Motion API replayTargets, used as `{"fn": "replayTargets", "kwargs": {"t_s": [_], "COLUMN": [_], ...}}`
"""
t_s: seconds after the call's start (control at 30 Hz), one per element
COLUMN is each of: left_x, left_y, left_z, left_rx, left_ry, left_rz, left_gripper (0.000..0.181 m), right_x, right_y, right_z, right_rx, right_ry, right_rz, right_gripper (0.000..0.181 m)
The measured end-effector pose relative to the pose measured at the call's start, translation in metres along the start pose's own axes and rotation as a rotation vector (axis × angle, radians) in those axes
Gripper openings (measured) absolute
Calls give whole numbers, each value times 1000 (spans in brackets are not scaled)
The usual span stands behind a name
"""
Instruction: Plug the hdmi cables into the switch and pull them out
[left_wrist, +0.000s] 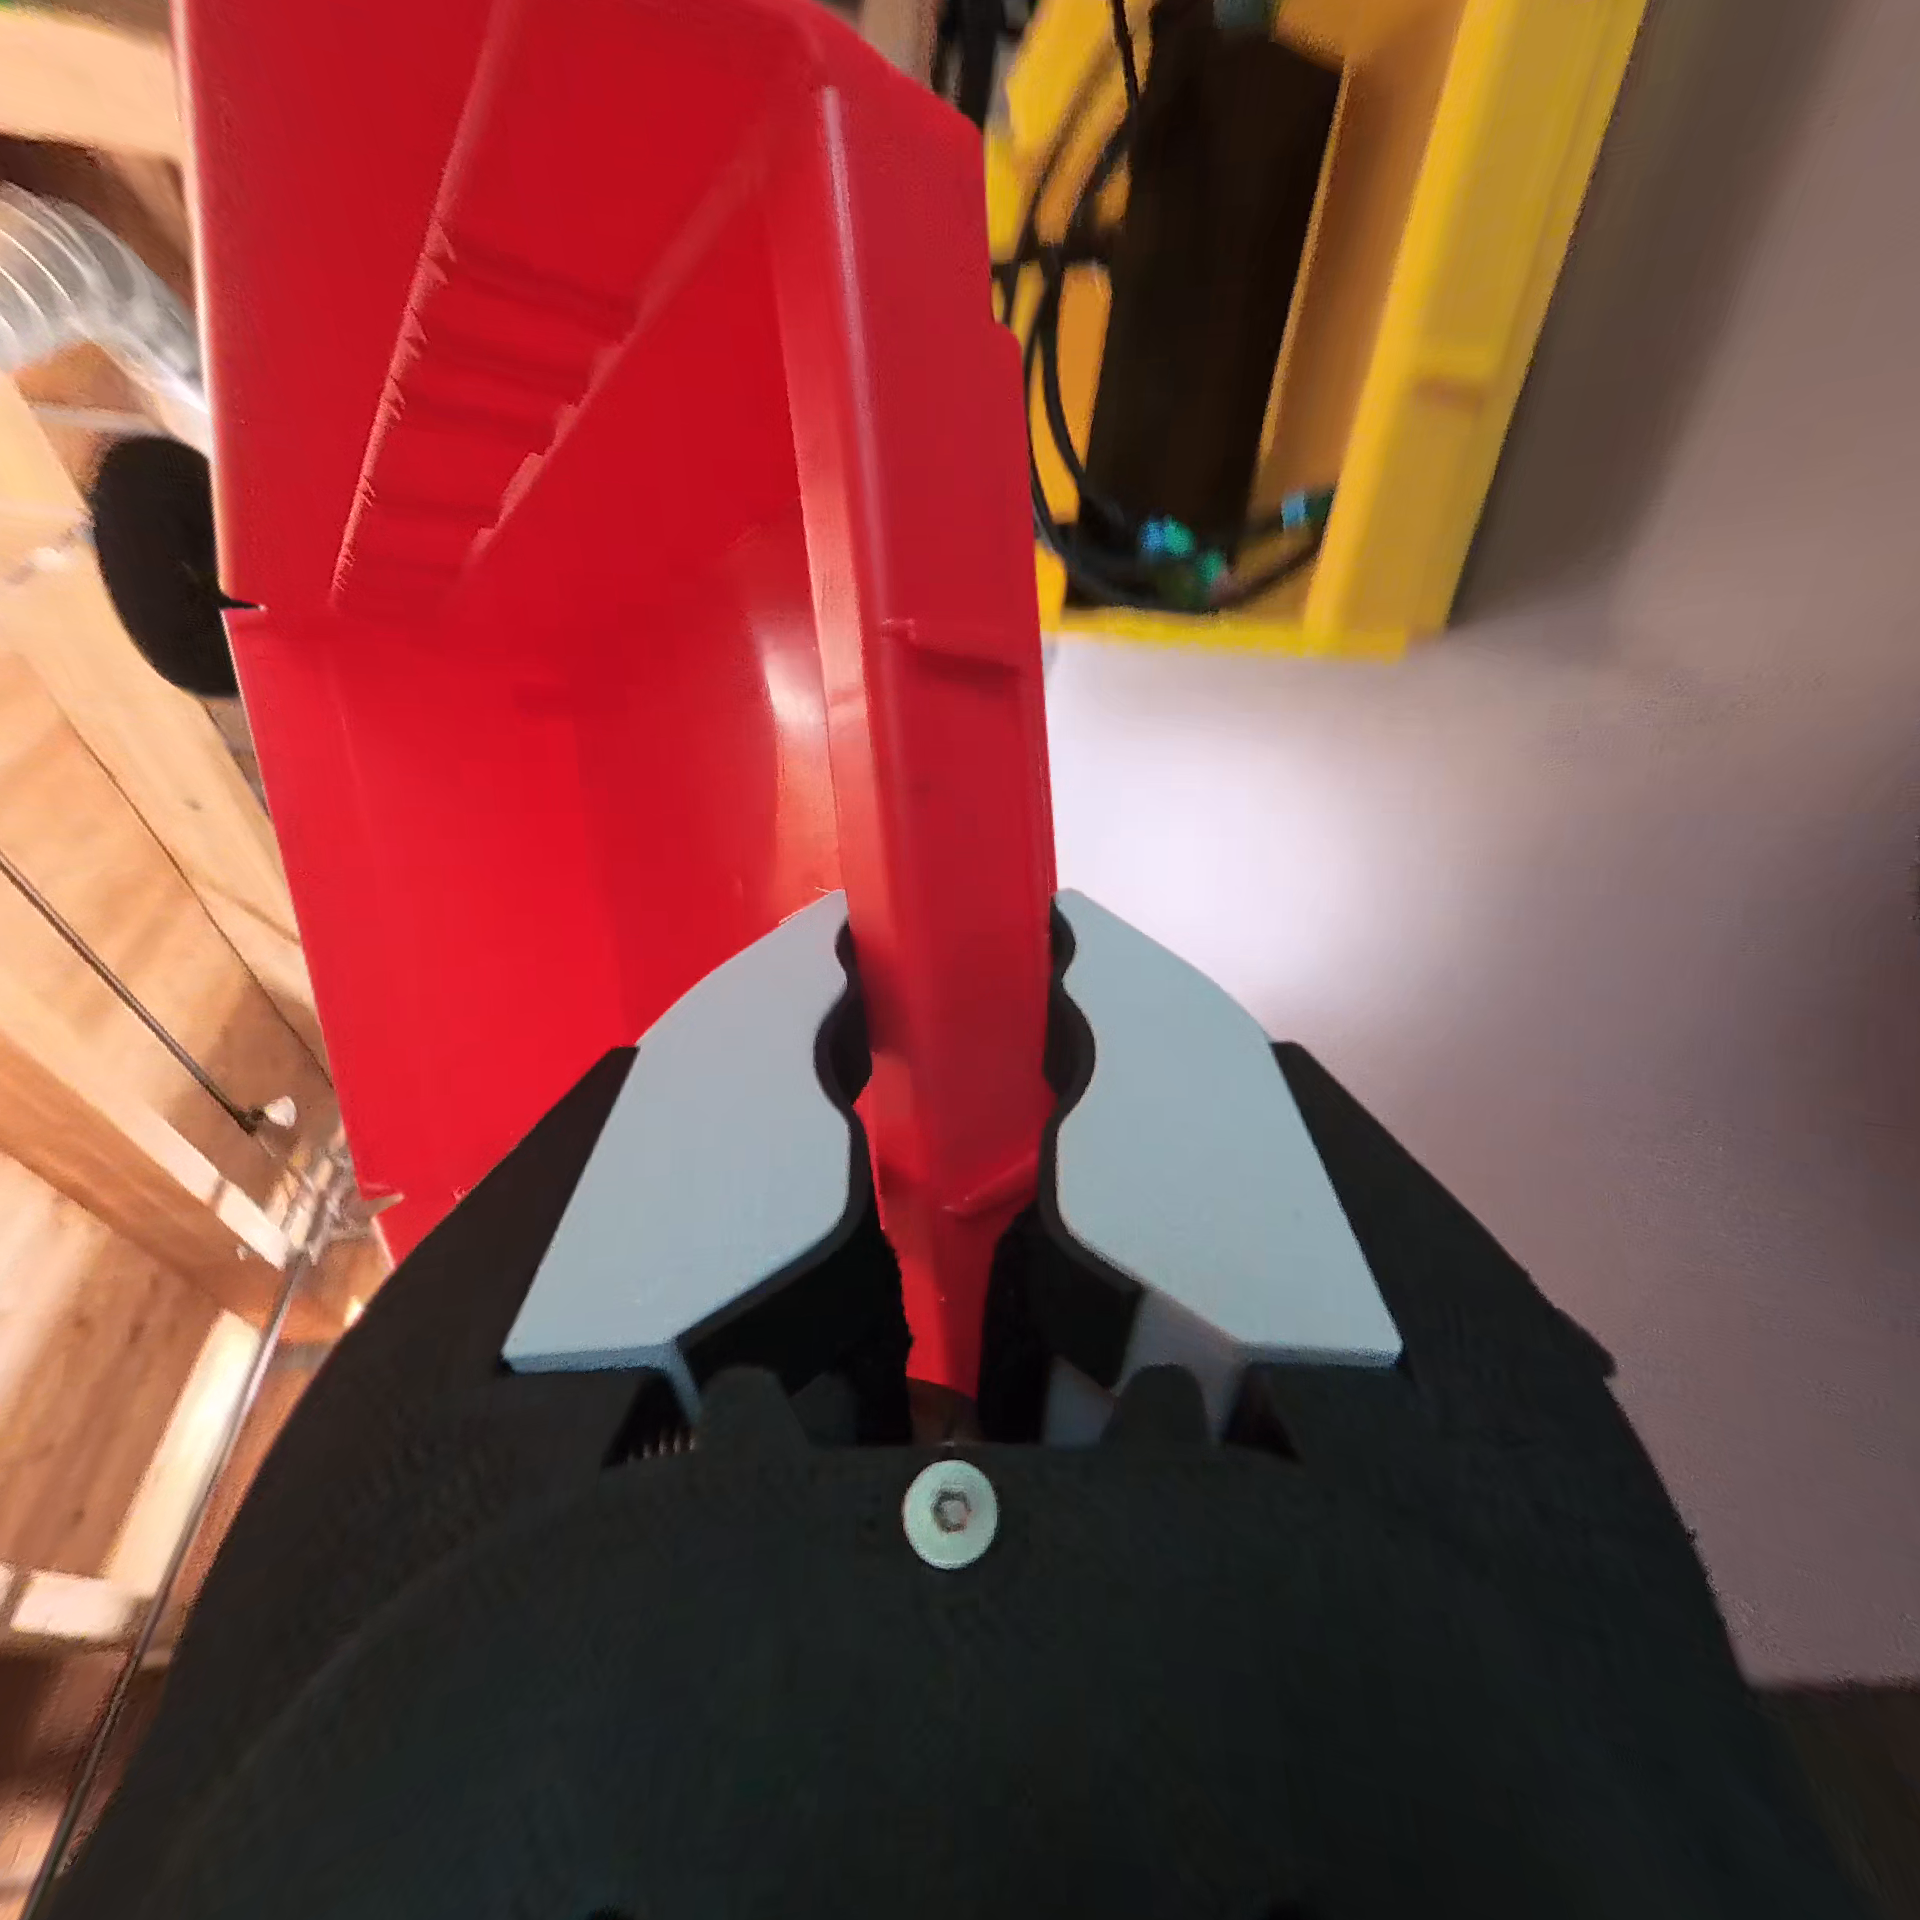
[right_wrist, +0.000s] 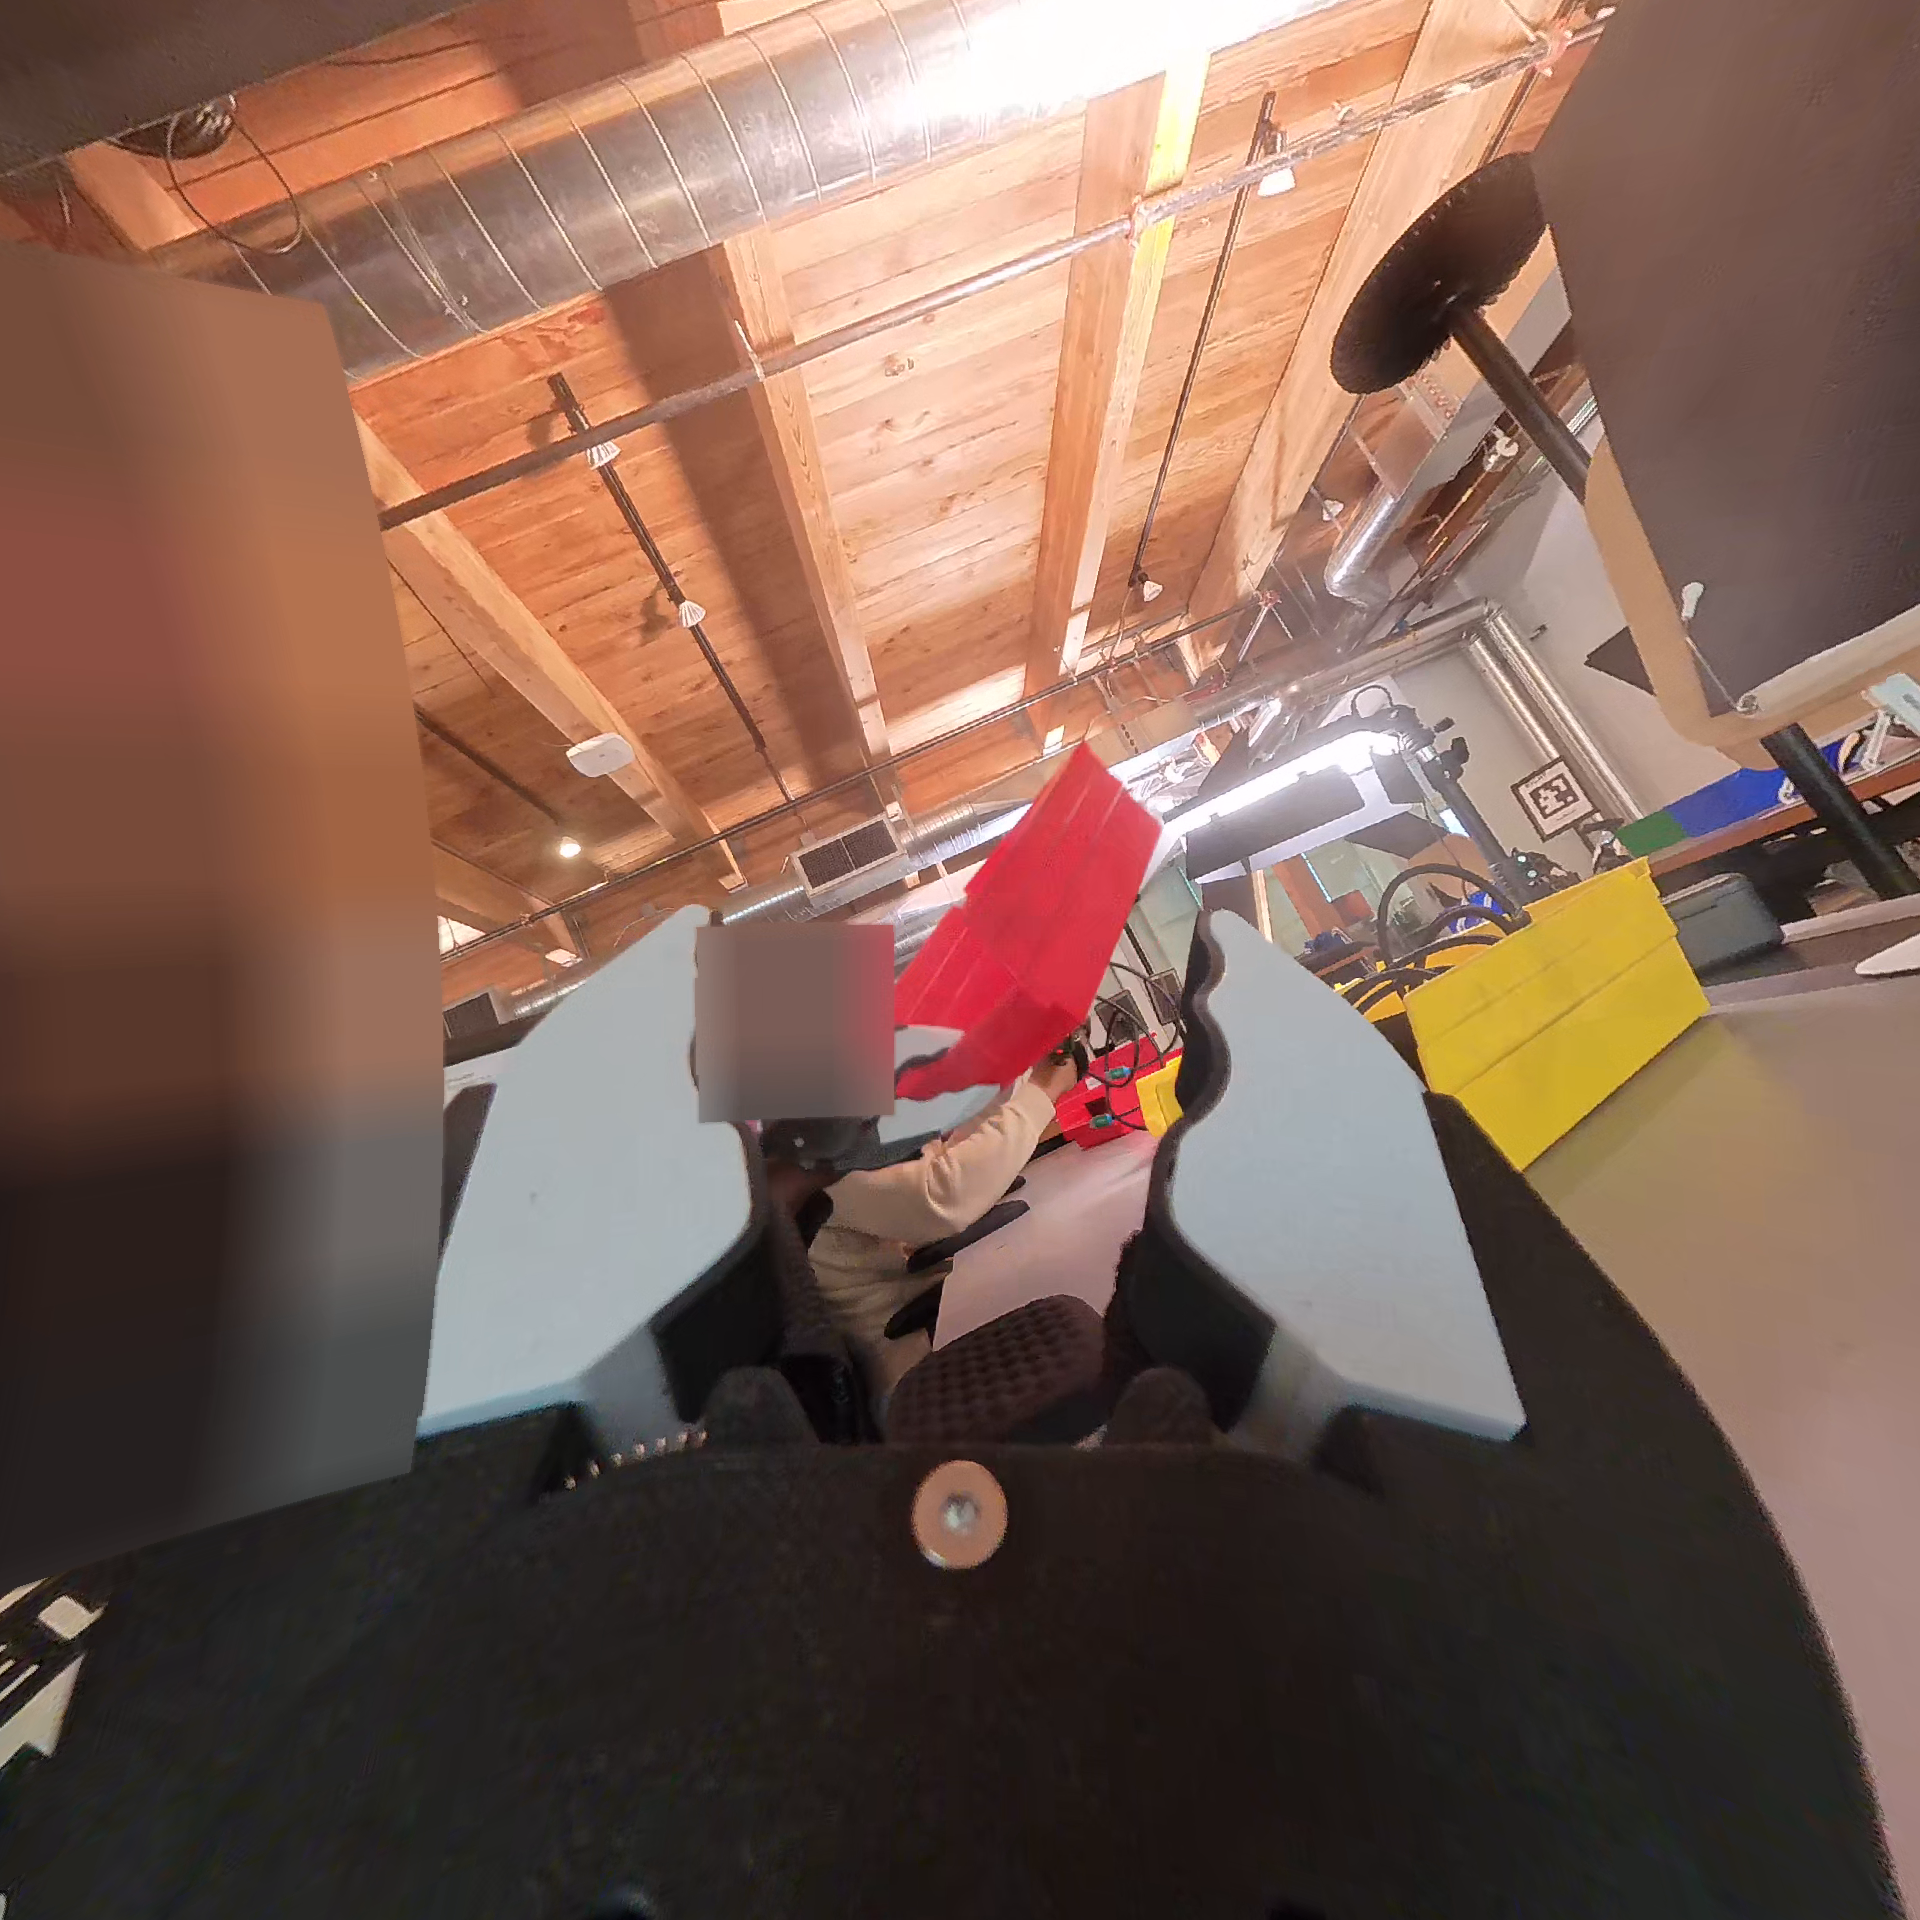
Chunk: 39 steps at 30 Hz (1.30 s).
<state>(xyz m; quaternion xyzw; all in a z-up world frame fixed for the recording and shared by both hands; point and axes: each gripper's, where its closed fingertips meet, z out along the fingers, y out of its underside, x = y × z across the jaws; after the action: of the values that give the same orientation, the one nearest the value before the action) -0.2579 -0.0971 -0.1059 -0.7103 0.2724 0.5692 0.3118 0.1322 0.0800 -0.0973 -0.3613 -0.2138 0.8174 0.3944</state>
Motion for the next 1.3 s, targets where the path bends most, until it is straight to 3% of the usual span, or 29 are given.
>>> {"fn": "replayTargets", "kwargs": {"t_s": [0.2, 0.37, 0.57, 0.63, 0.77, 0.9, 1.13, 1.17, 1.23, 1.3], "left_x": [-2, 28, 90, 112, 150, 176, 194, 192, 187, 180], "left_y": [-123, -218, -297, -315, -341, -346, -344, -344, -341, -334], "left_z": [-9, -6, 3, 2, 2, 5, 15, 14, 6, -7], "left_rx": [305, 518, 609, 624, 631, 618, 597, 604, 621, 643], "left_ry": [6, 143, 354, 421, 548, 625, 565, 563, 603, 690], "left_rz": [16, -18, 58, 77, 102, 124, 178, 161, 106, 15], "left_gripper": [29, 29, 30, 29, 30, 31, 32, 34, 55, 66], "right_x": [-6, -10, -5, -8, -10, -2, 1, 2, 10, 26], "right_y": [-10, -46, -67, -65, -59, -63, -58, -57, -52, -43], "right_z": [-4, -23, -43, -43, -39, -43, -39, -39, -38, -39], "right_rx": [42, 244, 321, 308, 277, 278, 243, 232, 177, 42], "right_ry": [34, 152, 416, 437, 427, 471, 478, 481, 513, 613], "right_rz": [-208, -468, -805, -891, -915, -879, -897, -902, -934, -989], "right_gripper": [76, 67, 53, 50, 46, 43, 43, 43, 33, 21]}}
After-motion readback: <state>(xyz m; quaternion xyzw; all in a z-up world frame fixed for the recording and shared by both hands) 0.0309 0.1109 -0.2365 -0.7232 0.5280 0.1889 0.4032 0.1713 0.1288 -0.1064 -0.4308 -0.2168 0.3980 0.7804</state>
